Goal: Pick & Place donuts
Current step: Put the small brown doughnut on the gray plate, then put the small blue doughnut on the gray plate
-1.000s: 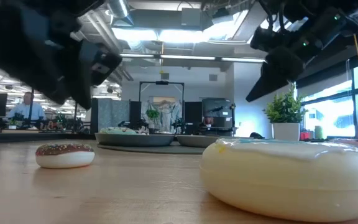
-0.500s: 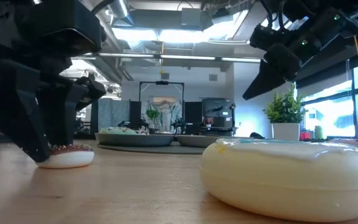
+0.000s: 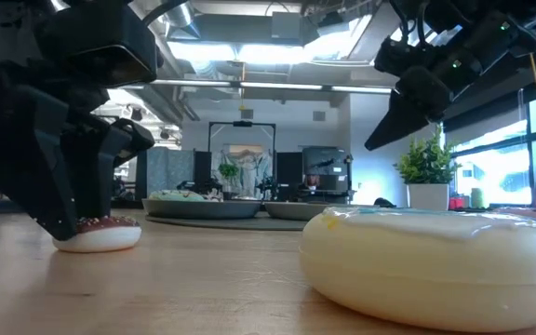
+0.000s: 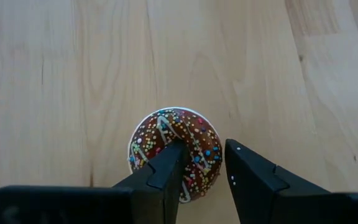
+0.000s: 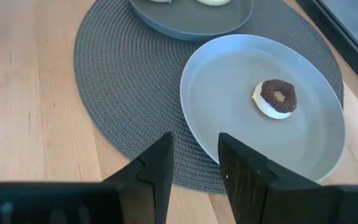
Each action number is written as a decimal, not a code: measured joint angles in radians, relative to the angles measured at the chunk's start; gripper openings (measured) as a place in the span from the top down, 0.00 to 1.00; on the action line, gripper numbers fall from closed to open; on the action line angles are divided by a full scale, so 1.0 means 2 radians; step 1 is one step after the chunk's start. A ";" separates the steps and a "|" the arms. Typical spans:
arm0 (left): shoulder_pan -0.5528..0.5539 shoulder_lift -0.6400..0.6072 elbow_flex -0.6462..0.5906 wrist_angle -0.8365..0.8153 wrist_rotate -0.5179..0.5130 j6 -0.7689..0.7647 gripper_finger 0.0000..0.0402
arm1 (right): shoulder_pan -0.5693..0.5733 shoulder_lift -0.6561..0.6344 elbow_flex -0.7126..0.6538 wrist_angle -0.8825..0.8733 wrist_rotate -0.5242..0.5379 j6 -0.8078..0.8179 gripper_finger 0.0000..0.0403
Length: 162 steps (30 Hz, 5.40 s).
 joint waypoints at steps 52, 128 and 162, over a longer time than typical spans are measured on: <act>0.371 0.132 0.240 0.014 -0.001 0.179 0.95 | 0.001 0.000 0.001 -0.048 -0.017 -0.037 0.68; 0.363 0.059 0.240 -0.120 0.035 0.126 0.70 | 0.057 -0.017 0.092 -0.245 -0.053 0.015 0.68; 0.242 -0.114 -0.001 0.134 -0.081 0.073 0.70 | 0.534 0.084 0.104 -0.255 -0.088 0.365 0.68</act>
